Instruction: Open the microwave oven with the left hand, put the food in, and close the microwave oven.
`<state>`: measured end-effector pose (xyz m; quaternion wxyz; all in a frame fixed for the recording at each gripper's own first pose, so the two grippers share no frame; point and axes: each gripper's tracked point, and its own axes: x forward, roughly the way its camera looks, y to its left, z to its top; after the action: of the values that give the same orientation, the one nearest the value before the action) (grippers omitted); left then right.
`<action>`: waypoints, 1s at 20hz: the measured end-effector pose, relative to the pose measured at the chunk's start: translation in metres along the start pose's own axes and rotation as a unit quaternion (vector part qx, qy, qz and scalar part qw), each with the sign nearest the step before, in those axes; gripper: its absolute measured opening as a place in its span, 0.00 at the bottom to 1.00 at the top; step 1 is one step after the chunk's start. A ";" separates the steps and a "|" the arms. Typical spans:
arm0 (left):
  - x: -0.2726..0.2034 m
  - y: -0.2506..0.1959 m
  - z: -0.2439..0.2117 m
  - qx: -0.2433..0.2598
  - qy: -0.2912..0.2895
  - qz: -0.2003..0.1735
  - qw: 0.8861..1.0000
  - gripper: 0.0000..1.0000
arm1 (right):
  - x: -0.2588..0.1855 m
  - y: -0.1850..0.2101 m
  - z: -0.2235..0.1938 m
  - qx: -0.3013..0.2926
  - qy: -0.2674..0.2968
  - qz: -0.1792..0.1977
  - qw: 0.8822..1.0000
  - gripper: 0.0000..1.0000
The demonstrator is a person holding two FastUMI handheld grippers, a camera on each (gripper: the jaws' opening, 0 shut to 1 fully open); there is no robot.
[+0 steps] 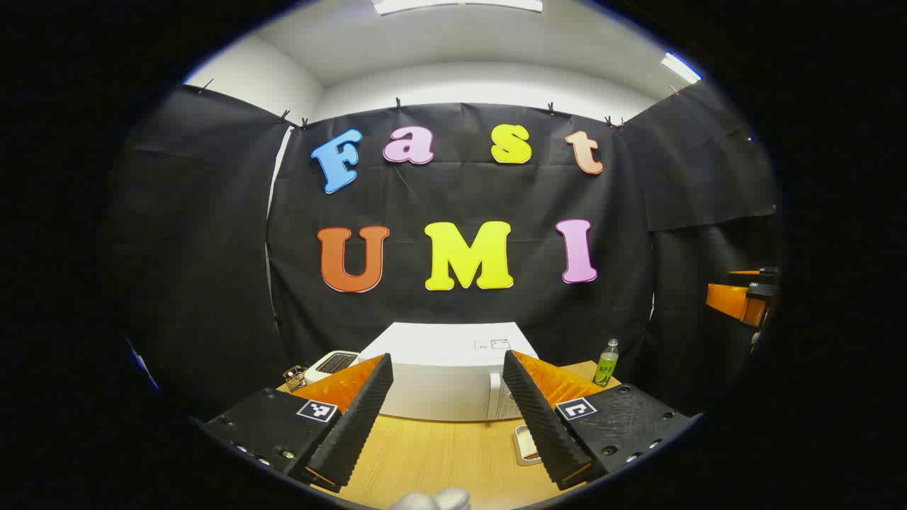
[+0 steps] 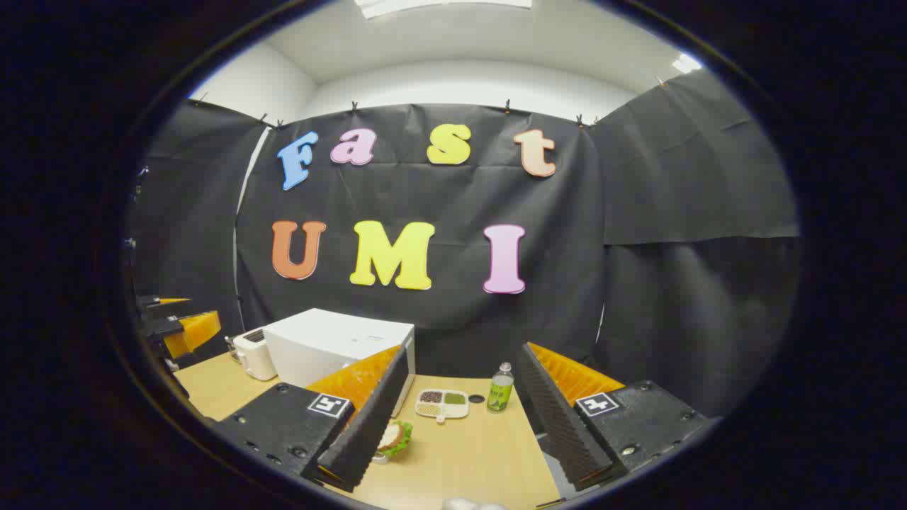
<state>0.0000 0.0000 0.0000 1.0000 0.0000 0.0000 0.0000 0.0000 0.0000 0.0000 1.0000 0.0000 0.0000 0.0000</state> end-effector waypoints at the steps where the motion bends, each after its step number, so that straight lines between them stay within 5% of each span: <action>1: 0.001 0.002 0.000 -0.001 0.000 0.001 1.000 0.96 | 0.003 -0.001 -0.003 -0.002 0.002 -0.002 1.000 0.92; 9: 0.020 -0.003 -0.001 0.009 0.002 -0.006 1.000 0.96 | 0.021 0.005 -0.011 -0.003 0.015 0.006 1.000 1.00; 10: 0.023 -0.005 -0.002 0.009 0.002 -0.008 1.000 0.95 | 0.023 0.004 -0.010 -0.002 0.013 0.006 1.000 0.92; 13: 0.032 -0.006 -0.006 0.013 0.002 -0.007 1.000 0.96 | 0.026 0.003 -0.010 -0.003 0.012 0.005 1.000 1.00; 18: 0.069 -0.023 -0.043 0.021 0.002 -0.015 1.000 0.96 | 0.022 -0.007 -0.007 -0.015 0.015 0.004 1.000 1.00; 19: 0.080 -0.032 -0.058 0.021 0.011 -0.024 0.999 0.96 | 0.023 -0.013 -0.008 -0.022 0.021 0.001 1.000 0.92; 20: 0.091 -0.039 -0.074 0.017 0.014 -0.031 0.999 0.96 | 0.021 -0.018 -0.009 -0.031 0.027 0.000 0.999 1.00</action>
<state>0.0913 -0.0392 -0.0736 0.9993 0.0172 0.0136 -0.0312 0.0211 -0.0181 -0.0086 0.9991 -0.0311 0.0272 0.0001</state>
